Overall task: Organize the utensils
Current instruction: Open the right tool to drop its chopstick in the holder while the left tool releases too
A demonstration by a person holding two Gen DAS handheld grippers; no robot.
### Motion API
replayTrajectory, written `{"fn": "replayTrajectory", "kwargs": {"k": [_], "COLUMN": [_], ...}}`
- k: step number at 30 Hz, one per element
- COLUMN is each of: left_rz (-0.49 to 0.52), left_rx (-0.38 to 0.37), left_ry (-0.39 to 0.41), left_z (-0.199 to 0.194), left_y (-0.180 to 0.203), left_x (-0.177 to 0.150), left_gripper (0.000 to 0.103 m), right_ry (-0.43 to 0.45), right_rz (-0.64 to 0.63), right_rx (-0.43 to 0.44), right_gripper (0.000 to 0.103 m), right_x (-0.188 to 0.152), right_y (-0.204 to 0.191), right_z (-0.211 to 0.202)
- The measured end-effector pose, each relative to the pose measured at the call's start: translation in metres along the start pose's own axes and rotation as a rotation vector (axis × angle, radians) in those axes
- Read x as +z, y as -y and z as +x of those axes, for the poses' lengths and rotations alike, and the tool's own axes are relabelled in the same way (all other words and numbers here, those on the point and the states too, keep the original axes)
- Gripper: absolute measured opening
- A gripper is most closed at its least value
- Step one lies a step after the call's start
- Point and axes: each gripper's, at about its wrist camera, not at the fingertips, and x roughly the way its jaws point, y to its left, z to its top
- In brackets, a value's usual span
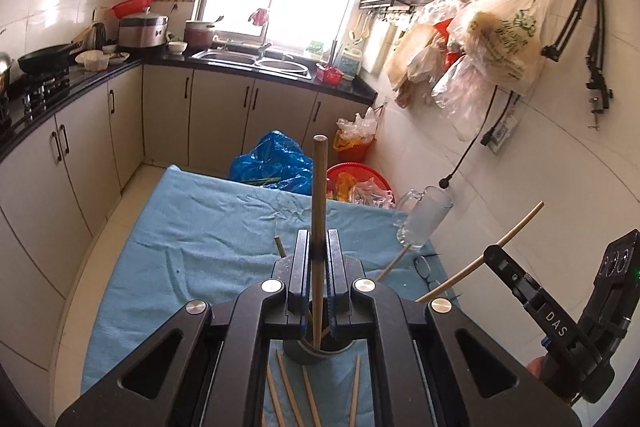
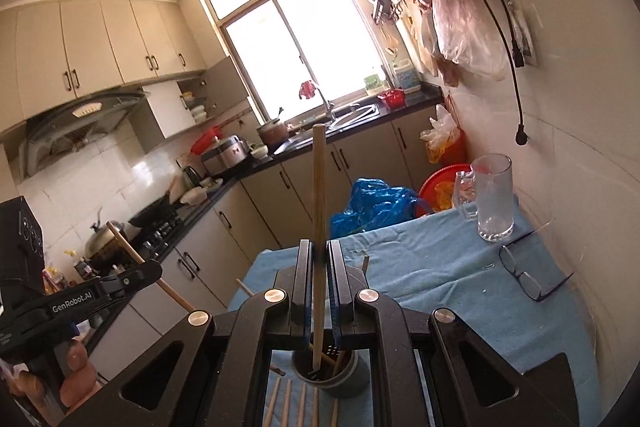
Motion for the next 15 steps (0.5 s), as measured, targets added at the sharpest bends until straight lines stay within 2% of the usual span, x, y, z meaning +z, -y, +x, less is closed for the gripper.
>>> {"fn": "replayTrajectory", "kwargs": {"k": [8,15], "left_rz": [-0.024,-0.033], "left_rx": [-0.004,0.008], "left_ry": [-0.071,-0.118], "left_z": [0.042,0.063], "left_y": [-0.011,-0.020], "left_x": [-0.012,-0.024], "left_gripper": [0.006,0.006], "right_ry": [-0.087,-0.178], "right_rz": [0.001,0.009], "right_rx": [-0.020,-0.032], "right_gripper": [0.008,0.008], "right_x": [-0.017,-0.042], "right_y": [0.007,0.013], "right_z": [0.042,0.067]}}
